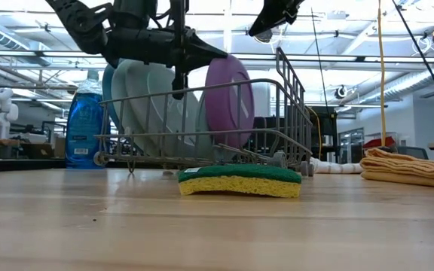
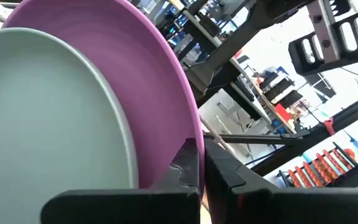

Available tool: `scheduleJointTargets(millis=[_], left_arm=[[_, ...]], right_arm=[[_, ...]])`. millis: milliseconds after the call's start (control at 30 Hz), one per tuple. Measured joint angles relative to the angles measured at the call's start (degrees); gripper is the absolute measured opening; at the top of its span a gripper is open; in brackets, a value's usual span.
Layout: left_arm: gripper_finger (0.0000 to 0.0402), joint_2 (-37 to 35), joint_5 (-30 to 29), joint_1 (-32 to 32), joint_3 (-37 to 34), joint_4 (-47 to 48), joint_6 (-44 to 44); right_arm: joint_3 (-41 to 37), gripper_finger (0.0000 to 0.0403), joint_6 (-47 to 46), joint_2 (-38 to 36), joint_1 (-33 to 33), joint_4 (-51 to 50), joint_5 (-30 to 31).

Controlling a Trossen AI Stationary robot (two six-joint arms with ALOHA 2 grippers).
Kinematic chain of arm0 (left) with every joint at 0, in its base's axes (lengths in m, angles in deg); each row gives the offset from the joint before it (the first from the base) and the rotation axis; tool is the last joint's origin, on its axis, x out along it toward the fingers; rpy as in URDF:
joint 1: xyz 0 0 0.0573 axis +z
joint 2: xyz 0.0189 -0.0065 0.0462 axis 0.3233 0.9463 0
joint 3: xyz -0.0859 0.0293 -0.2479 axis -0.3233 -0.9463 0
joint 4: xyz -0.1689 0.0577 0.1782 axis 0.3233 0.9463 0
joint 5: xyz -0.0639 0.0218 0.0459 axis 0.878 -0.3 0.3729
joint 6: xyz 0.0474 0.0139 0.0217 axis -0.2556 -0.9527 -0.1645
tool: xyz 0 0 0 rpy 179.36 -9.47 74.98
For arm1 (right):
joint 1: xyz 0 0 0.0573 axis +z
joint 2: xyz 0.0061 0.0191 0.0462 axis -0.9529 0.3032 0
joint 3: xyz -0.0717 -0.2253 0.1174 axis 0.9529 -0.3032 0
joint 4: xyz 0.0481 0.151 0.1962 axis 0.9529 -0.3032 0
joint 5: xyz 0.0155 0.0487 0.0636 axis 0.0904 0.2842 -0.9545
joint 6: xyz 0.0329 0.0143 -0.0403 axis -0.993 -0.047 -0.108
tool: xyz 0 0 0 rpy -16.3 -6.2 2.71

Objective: Sort dishes
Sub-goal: Put the purple plate in the dish rack

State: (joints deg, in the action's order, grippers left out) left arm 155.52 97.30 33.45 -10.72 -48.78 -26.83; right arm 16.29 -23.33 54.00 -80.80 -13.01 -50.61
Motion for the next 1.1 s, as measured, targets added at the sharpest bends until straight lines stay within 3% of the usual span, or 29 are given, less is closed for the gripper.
scheduleJointTargets(millis=[667,833,1100], left_arm=[[0.0027,0.0,-4.1,-0.9,-0.1,5.9,-3.1],[0.0070,0.1,-4.3,-0.9,-0.3,5.7,-3.1],[0.0178,0.1,-4.2,-0.9,-0.2,4.3,-3.0]], right_arm=[[0.0,0.0000,-0.2,0.3,0.0,0.1,-0.2],[0.0,0.0000,-0.6,0.7,0.3,0.1,-0.3],[0.0,0.0000,-0.6,0.8,0.3,0.1,-0.5]])
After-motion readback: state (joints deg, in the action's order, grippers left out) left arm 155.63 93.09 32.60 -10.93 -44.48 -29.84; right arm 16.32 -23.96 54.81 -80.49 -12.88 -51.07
